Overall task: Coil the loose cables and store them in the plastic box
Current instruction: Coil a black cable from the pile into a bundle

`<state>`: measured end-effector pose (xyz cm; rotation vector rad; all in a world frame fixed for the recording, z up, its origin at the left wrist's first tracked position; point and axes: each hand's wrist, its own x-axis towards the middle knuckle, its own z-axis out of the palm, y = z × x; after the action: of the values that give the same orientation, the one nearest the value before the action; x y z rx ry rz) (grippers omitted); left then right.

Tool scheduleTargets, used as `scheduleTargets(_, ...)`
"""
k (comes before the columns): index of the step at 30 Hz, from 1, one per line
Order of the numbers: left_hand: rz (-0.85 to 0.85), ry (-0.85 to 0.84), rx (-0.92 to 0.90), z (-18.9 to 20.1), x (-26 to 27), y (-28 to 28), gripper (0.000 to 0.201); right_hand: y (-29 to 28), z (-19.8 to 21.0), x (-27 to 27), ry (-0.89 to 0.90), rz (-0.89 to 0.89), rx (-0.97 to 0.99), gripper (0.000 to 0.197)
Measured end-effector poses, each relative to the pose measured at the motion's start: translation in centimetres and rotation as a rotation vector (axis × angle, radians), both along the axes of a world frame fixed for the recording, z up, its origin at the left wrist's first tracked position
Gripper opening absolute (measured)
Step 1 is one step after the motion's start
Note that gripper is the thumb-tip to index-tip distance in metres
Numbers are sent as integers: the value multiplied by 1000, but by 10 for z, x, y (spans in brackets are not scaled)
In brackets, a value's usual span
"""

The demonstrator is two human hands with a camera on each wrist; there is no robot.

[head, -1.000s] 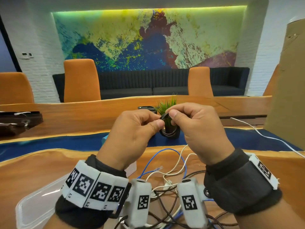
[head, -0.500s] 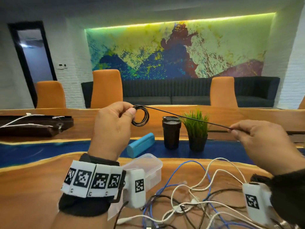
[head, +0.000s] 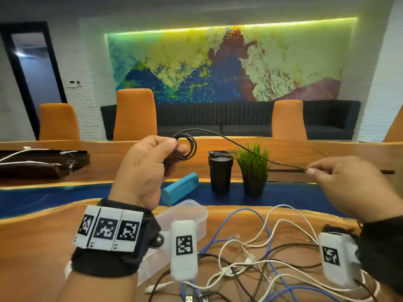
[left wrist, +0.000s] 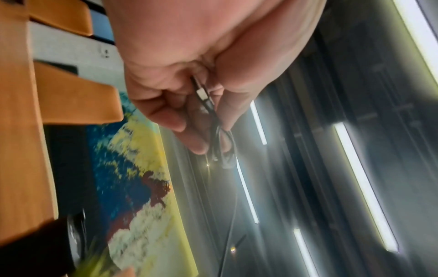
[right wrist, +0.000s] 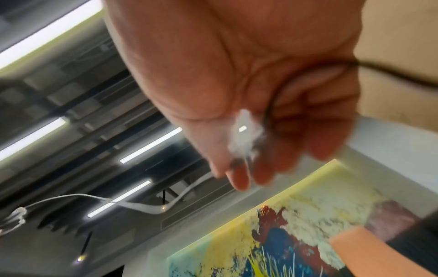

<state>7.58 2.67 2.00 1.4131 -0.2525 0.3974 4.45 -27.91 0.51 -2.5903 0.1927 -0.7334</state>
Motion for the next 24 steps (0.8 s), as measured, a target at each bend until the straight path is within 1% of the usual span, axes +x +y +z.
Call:
scheduleTargets(1, 18, -34, 64, -1, -1, -3, 16, 0, 1, -1, 28, -13, -57, 26)
scheduleTargets(2, 32, -75, 142, -1, -2, -7, 16, 2, 3, -3, -9, 23, -62, 33)
scheduleTargets(3, 26, -112, 208, -2, -3, -12, 17, 10, 7, -8, -82, 108, -26, 39)
scheduleTargets(4, -2, -141, 255, -3, -5, -19, 17, 22, 12, -14, -168, 244, 54, 43)
scheduleTargets(5, -42, -163, 279, -4, -8, -27, 17, 35, 16, -18, -208, 401, 146, 48)
scheduleTargets(6, -81, -179, 292, -4, -10, -34, 15, 48, 18, -20, -191, 548, 212, 54)
scheduleTargets(7, -115, -191, 301, -4, -12, -41, 13, 58, 15, -18, -136, 666, 240, 57)
scheduleTargets(8, -135, -202, 317, -5, -13, -46, 12, 64, 7, -13, -79, 751, 250, 58)
scheduleTargets(9, -137, -210, 330, -7, -14, -50, 12, 68, -2, -8, -36, 806, 292, 52)
scheduleTargets(10, -124, -217, 334, -8, -15, -52, 13, 69, -8, -5, -16, 823, 396, 42)
scheduleTargets(12, -95, -224, 329, -10, -14, -50, 16, 63, -11, -5, -2, 787, 675, 21)
scheduleTargets(13, -81, -228, 332, -11, -12, -47, 17, 60, -10, -7, -20, 757, 755, 18)
scheduleTargets(15, -63, -225, 373, -12, -10, -45, 16, 53, -6, -8, -91, 751, 828, 15)
scheduleTargets(17, -118, -195, 394, -16, -10, -49, 18, 53, -6, -5, -199, 721, 830, 13)
scheduleTargets(19, -257, -123, 344, -21, -12, -58, 24, 55, -11, 1, -340, 590, 746, 13)
scheduleTargets(20, -323, -79, 297, -23, -14, -62, 27, 55, -15, 4, -387, 513, 670, 13)
scheduleTargets(22, -404, -5, 195, -25, -16, -68, 32, 53, -20, 8, -387, 389, 447, 12)
scheduleTargets(24, -423, 55, 108, -24, -17, -69, 33, 54, -23, 7, -361, 334, 247, 12)
